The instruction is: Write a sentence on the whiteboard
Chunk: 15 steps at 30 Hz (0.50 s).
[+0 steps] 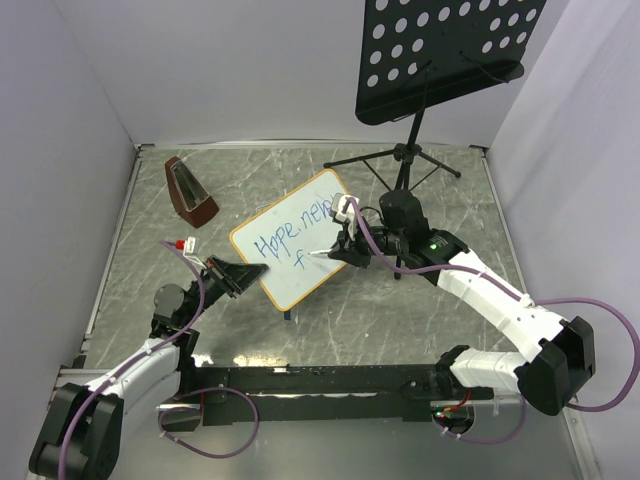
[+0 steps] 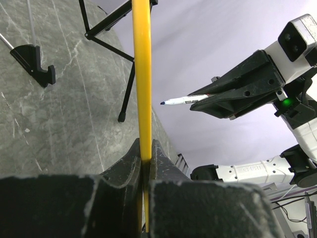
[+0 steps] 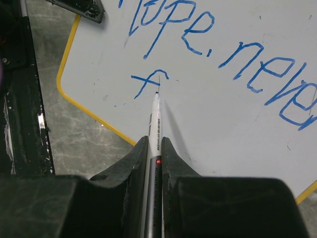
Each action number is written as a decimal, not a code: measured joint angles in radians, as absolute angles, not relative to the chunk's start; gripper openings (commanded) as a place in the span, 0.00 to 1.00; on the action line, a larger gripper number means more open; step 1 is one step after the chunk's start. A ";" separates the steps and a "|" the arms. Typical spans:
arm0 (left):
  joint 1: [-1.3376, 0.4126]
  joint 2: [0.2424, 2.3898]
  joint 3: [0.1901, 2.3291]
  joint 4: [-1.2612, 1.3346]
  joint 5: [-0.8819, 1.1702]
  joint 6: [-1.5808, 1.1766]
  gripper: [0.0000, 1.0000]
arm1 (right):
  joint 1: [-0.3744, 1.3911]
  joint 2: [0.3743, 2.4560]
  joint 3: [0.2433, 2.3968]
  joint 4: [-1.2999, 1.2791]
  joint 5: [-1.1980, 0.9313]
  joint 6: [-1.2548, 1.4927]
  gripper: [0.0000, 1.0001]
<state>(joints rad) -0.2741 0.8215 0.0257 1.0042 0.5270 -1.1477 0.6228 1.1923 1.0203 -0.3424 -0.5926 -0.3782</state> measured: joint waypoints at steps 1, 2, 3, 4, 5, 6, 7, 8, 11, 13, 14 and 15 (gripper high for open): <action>-0.274 0.822 0.026 1.004 0.527 -1.148 0.01 | 0.623 1.192 1.020 -0.342 -0.593 -0.377 0.00; -0.274 0.822 0.026 1.004 0.527 -1.148 0.01 | 0.623 1.192 1.020 -0.342 -0.593 -0.376 0.00; -0.274 0.822 0.026 1.004 0.527 -1.148 0.01 | 0.623 1.192 1.019 -0.340 -0.593 -0.375 0.00; -0.274 0.822 0.026 1.004 0.527 -1.148 0.01 | 0.623 1.192 1.019 -0.339 -0.593 -0.375 0.00; -0.274 0.822 0.026 1.004 0.527 -1.148 0.01 | 0.623 1.192 1.019 -0.337 -0.593 -0.374 0.00; -0.274 0.822 0.026 1.004 0.527 -1.148 0.01 | 0.623 1.192 1.018 -0.336 -0.593 -0.374 0.00; -0.274 0.822 0.026 1.004 0.527 -1.148 0.01 | 0.623 1.192 1.018 -0.336 -0.593 -0.374 0.00; -0.274 0.822 0.026 1.004 0.527 -1.148 0.01 | 0.623 1.192 1.017 -0.335 -0.594 -0.374 0.00; -0.274 0.822 0.026 1.004 0.527 -1.148 0.01 | 0.622 1.192 1.013 -0.332 -0.595 -0.371 0.00; -0.274 0.822 0.026 1.005 0.527 -1.148 0.01 | 0.621 1.192 1.013 -0.332 -0.595 -0.371 0.00; -0.274 0.822 0.026 1.004 0.527 -1.148 0.01 | 0.621 1.192 1.013 -0.331 -0.596 -0.371 0.00; -0.274 0.822 0.026 1.004 0.527 -1.149 0.01 | 0.621 1.192 1.013 -0.329 -0.596 -0.369 0.00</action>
